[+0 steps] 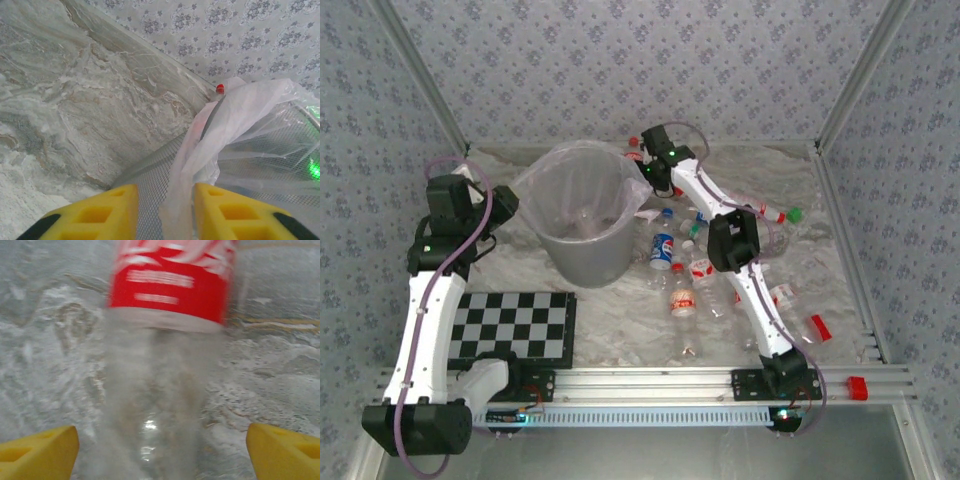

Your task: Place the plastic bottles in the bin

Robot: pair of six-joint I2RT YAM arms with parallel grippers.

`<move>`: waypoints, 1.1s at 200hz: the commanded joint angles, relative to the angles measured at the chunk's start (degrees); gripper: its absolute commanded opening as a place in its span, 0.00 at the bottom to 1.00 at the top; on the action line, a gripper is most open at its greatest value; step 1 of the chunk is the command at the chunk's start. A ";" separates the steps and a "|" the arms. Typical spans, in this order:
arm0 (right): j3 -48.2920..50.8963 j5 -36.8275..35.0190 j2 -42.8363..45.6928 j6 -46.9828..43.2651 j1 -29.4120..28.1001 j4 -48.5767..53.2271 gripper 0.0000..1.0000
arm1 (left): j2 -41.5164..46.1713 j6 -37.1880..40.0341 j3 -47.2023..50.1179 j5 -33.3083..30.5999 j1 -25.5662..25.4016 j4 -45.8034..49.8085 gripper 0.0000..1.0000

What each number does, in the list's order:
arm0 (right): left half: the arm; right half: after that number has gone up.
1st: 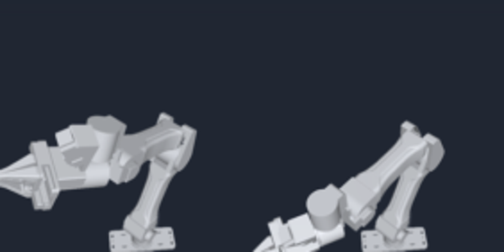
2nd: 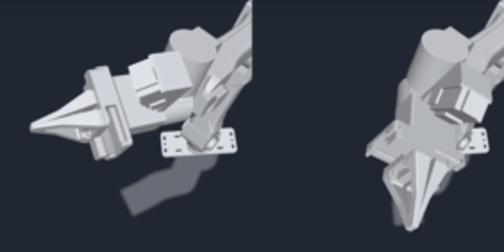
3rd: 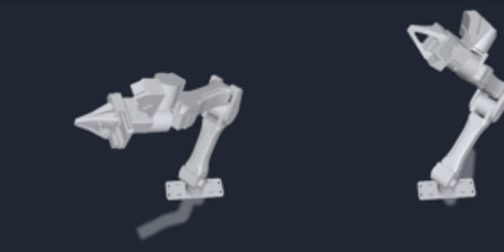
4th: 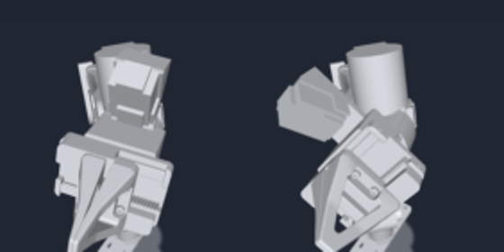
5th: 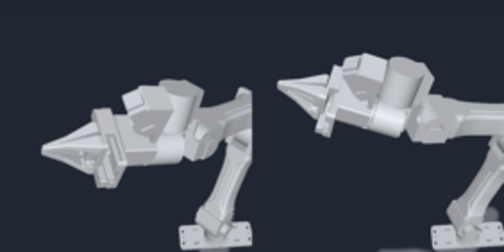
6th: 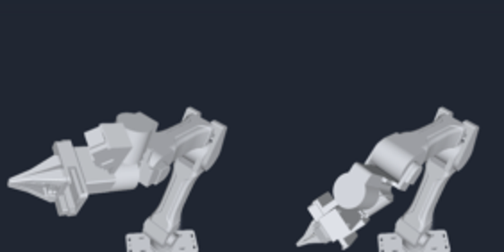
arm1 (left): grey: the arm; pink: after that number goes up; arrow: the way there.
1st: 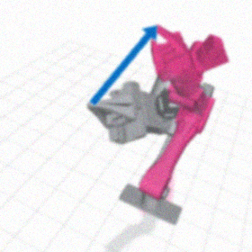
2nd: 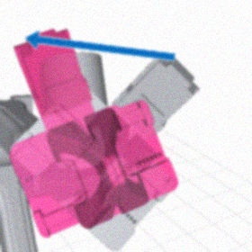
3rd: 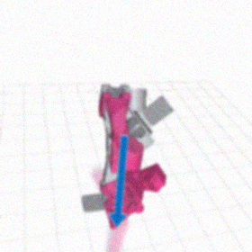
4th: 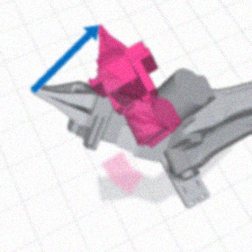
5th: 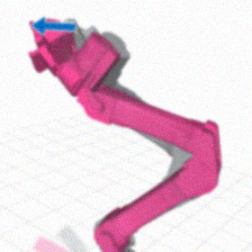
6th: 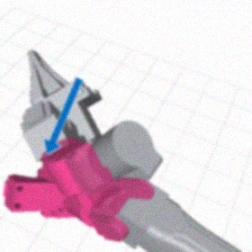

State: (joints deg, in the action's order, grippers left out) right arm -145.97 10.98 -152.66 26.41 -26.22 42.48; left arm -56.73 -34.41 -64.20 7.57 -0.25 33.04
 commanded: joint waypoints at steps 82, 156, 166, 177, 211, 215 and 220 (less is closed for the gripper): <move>-0.72 -0.43 2.52 0.25 2.13 2.58 0.51 | -0.79 -2.24 0.44 4.54 -5.44 -3.43 0.59; 5.10 1.58 23.72 -6.54 4.97 10.82 0.46 | -3.85 1.04 0.26 5.64 -7.26 -2.08 0.55; 7.02 1.52 27.16 -7.60 5.43 11.97 0.45 | -4.60 1.78 -0.28 6.42 -7.31 -1.62 0.55; 8.49 1.26 30.43 -8.87 5.61 13.65 0.45 | -5.43 2.42 -0.77 7.69 -7.32 -1.51 0.54; 12.00 2.26 40.03 -12.13 4.88 17.35 0.45 | -8.79 3.78 -2.86 12.55 -7.57 -1.64 0.51; 12.66 2.69 41.10 -12.67 4.54 17.47 0.44 | -9.20 3.95 -3.21 13.05 -7.61 -1.52 0.51; 13.53 2.96 42.38 -13.09 4.07 17.54 0.45 | -9.73 4.19 -3.65 13.59 -7.67 -1.50 0.50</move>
State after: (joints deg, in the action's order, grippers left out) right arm -135.87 11.77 -114.48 17.63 -20.45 55.05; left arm -64.79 -32.51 -63.90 15.25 -7.27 31.35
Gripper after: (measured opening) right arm 0.522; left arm 0.513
